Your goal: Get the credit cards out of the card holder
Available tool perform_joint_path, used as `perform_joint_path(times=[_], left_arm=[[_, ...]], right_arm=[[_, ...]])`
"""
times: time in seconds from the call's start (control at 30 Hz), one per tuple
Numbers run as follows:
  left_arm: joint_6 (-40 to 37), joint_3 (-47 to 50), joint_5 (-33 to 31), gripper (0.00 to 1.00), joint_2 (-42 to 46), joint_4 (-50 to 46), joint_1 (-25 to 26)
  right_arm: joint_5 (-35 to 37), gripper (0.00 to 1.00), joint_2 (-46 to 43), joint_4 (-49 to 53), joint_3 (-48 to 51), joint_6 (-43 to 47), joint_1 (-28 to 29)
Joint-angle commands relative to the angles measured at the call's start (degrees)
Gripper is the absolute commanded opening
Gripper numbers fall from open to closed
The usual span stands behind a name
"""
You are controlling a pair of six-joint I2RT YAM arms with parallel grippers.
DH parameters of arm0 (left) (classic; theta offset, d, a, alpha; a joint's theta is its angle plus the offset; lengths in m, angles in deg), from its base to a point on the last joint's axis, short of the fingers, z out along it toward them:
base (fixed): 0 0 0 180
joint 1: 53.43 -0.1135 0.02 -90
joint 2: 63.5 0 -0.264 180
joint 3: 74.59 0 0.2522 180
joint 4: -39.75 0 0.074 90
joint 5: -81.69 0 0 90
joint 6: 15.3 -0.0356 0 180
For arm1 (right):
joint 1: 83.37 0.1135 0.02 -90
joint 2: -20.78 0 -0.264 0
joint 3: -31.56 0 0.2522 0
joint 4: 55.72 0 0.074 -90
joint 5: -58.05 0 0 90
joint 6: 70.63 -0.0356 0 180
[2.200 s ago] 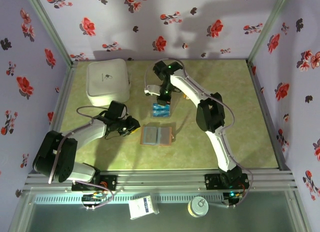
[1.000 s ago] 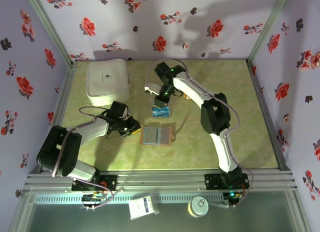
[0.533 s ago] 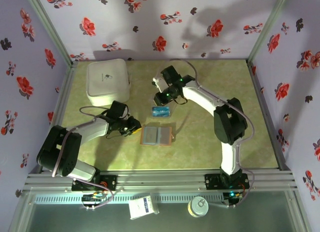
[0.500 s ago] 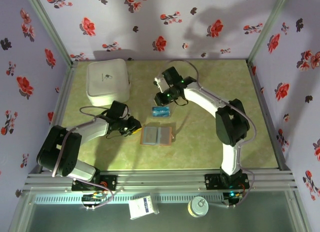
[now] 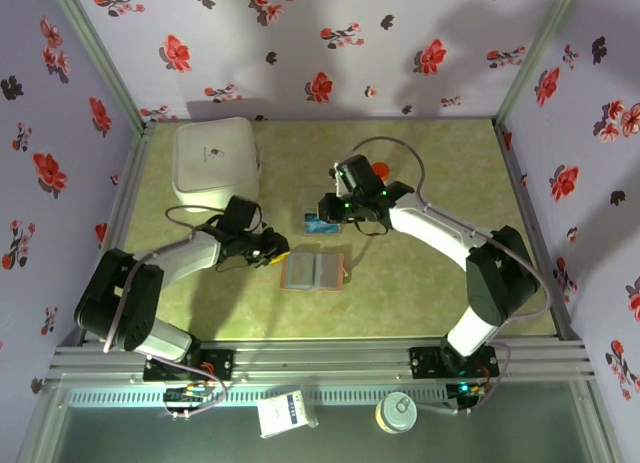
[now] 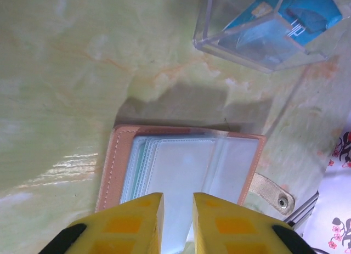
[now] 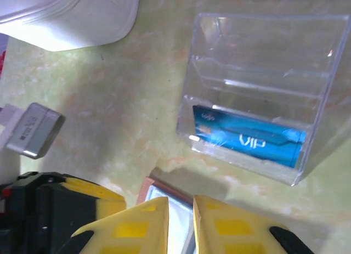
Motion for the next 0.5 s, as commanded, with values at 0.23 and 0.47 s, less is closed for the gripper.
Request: perform_joint_path(times=[0.23, 0.47], left_arm=[[-0.45, -1.80, -1.25, 0.23, -2.10, -2.65, 3.97], [-1.15, -0.58, -4.64, 0.24, -1.93, -5.20, 4.43]], right_arm=[[2.94, 0.21, -2.67, -4.49, 5.63, -9.99, 6.05], [4.45, 0.22, -2.59, -4.26, 7.42, -11.73, 8.02]])
